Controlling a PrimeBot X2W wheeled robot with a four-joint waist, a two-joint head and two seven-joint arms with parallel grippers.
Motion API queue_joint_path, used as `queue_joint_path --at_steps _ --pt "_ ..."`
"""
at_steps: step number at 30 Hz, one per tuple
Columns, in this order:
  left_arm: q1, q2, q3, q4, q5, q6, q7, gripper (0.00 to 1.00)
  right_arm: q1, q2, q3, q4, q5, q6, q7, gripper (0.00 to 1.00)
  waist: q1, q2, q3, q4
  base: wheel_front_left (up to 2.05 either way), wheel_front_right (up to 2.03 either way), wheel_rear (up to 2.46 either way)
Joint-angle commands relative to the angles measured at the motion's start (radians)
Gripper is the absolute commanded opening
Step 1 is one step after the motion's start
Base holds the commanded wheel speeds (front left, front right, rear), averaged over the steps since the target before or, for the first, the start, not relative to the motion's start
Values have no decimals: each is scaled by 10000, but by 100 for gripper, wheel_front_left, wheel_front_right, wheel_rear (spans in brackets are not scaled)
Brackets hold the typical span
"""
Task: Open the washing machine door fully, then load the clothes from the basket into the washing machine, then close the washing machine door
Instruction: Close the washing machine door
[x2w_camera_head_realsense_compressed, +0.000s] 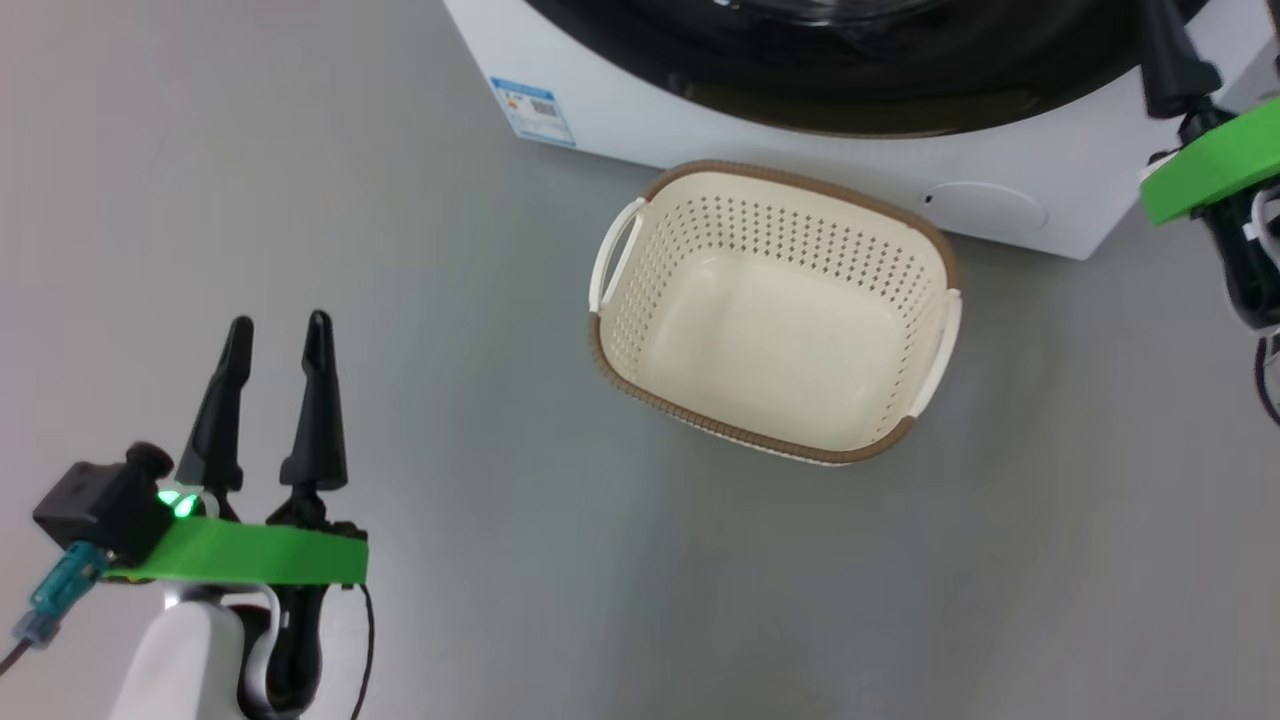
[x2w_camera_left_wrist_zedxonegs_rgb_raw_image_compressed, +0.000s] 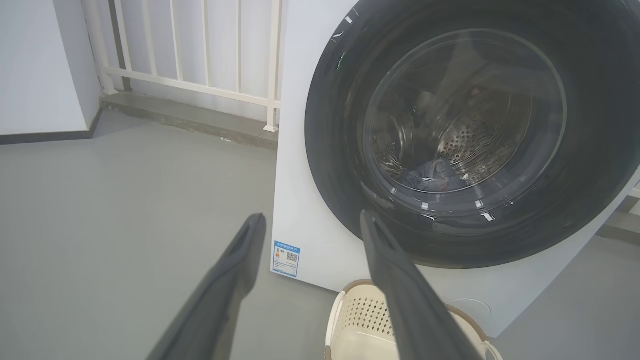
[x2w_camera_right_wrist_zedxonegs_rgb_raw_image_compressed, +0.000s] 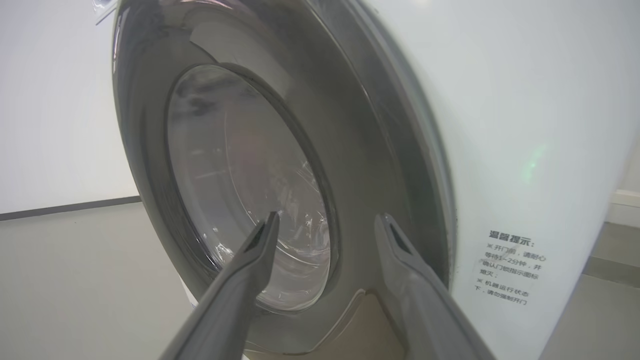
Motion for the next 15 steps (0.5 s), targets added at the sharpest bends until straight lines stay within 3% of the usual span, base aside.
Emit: queue_joint_path --at_steps 1,15 --pt "191 456 382 -121 119 -21 -63 100 421 121 40 -409 6 -29 -49 100 1 -1 -471 -430 0 0 0" --pt "862 737 464 1 308 -21 -63 100 2558 760 -103 -1931 -40 -29 -49 100 1 -1 -1896 -1828 0 0 0"
